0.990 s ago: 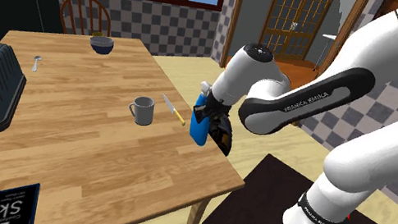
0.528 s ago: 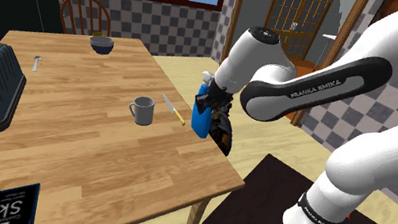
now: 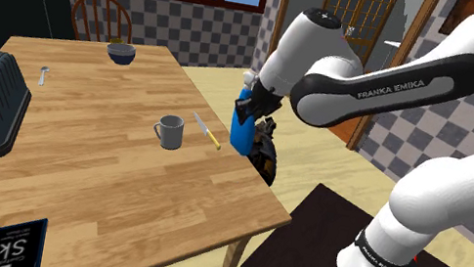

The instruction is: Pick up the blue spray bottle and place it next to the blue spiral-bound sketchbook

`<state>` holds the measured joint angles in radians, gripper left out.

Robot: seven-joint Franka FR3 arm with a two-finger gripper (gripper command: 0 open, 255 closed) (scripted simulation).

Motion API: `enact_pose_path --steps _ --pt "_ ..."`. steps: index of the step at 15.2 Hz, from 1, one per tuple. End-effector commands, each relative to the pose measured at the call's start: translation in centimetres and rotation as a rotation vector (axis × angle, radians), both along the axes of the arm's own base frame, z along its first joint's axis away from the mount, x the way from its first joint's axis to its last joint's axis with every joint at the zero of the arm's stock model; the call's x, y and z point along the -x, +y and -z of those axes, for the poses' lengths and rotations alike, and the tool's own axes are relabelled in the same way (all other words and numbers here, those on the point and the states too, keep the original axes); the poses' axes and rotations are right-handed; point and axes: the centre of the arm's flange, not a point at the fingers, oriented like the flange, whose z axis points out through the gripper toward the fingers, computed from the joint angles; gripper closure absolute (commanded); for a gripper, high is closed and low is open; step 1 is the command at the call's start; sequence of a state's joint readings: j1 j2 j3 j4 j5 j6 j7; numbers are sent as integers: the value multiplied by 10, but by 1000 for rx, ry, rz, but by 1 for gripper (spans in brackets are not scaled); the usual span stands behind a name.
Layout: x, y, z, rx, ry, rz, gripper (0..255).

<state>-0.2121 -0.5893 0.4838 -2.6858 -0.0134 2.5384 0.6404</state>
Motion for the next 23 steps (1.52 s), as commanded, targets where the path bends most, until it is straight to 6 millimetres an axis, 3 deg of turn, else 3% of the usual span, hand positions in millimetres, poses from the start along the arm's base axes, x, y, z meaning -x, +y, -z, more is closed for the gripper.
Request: enact_pose_path --steps 1,23 --pt "0 -1 -12 0 0 0 255" --pt "0 -1 -128 0 0 0 255"
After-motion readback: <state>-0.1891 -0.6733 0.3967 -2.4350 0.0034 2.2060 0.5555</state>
